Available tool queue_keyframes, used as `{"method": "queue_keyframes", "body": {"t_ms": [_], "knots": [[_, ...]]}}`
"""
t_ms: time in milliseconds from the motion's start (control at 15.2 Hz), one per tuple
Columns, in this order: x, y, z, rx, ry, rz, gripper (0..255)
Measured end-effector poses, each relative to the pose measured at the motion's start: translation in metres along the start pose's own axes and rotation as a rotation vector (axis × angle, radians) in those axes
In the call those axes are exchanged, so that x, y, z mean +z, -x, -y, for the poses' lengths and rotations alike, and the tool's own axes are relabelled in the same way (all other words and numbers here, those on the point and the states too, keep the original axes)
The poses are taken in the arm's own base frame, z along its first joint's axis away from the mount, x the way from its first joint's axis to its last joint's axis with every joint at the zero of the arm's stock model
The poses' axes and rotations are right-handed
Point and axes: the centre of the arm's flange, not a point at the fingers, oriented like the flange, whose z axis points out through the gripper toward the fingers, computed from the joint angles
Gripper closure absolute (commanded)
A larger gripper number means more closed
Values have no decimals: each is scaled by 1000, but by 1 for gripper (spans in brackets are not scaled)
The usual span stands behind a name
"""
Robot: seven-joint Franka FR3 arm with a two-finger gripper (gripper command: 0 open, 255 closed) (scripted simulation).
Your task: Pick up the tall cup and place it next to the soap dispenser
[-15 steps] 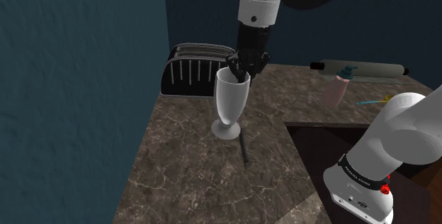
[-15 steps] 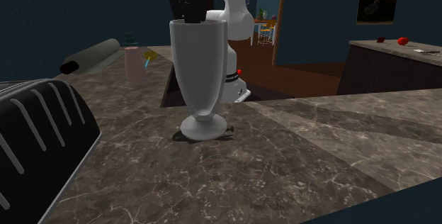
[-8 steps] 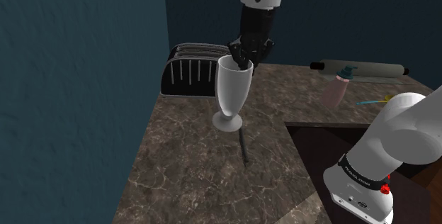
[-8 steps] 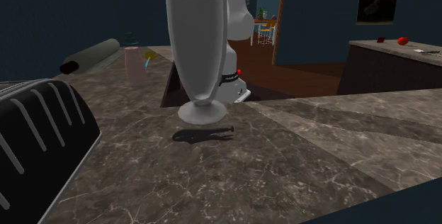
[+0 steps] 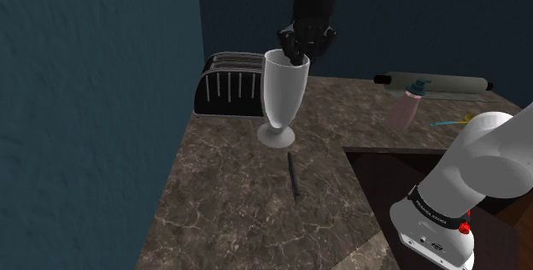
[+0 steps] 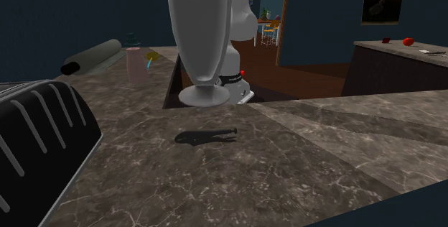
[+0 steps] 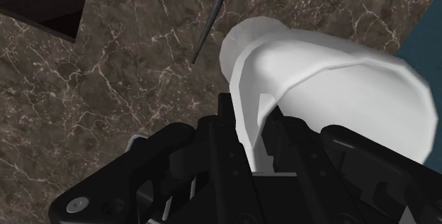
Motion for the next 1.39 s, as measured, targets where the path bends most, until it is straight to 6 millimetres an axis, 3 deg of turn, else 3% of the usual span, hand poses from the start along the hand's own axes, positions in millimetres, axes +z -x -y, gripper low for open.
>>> {"method": "queue_keyframes", "body": {"t_ms": [1386], "knots": [[-109, 3, 0, 0, 0, 0, 255]]}}
